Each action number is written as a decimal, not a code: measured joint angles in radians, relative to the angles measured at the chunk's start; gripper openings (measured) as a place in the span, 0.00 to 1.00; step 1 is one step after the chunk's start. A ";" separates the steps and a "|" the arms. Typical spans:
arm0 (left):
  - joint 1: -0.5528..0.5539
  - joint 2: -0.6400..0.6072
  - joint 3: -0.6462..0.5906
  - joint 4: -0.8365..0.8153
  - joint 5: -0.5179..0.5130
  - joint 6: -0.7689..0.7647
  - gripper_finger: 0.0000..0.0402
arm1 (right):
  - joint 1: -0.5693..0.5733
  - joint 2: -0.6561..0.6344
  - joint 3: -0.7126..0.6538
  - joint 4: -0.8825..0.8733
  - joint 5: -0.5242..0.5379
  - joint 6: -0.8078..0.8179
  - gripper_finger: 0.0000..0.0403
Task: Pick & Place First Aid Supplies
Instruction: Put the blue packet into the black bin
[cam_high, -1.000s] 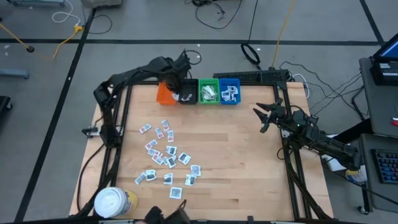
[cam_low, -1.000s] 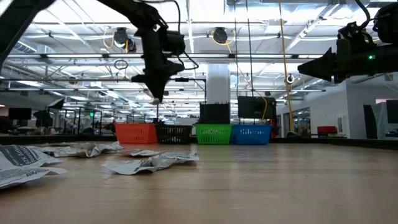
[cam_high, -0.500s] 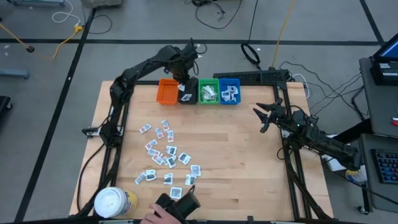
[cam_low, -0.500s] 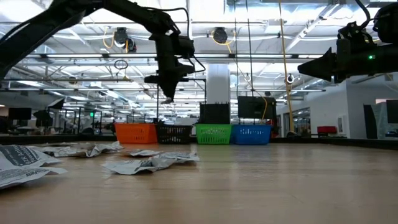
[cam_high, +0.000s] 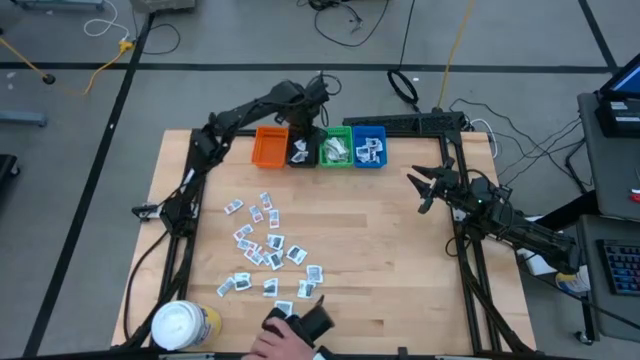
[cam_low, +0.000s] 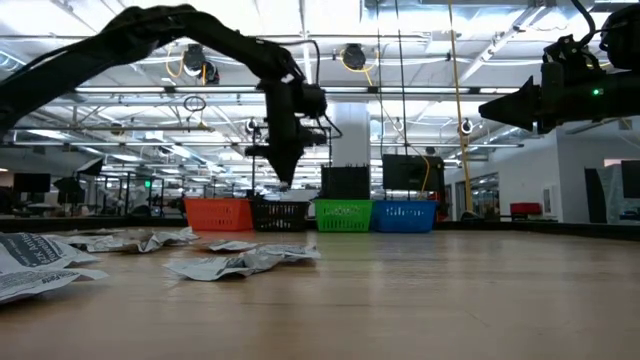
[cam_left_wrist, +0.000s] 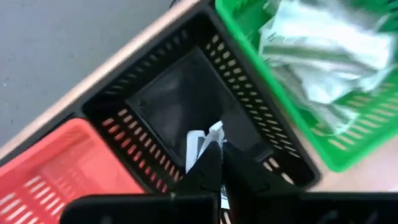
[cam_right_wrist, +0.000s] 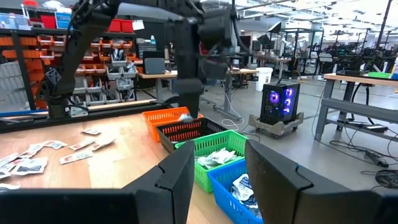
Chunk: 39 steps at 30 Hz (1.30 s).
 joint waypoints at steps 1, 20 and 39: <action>-0.003 0.014 0.000 -0.001 -0.005 0.000 0.01 | 0.000 0.000 0.000 0.000 0.000 0.000 0.35; -0.008 0.064 0.000 0.023 -0.035 0.006 0.14 | 0.000 0.000 0.000 0.000 0.000 0.000 0.35; -0.033 0.036 0.000 -0.154 -0.032 0.483 0.51 | 0.000 0.000 0.000 0.000 0.000 0.000 0.35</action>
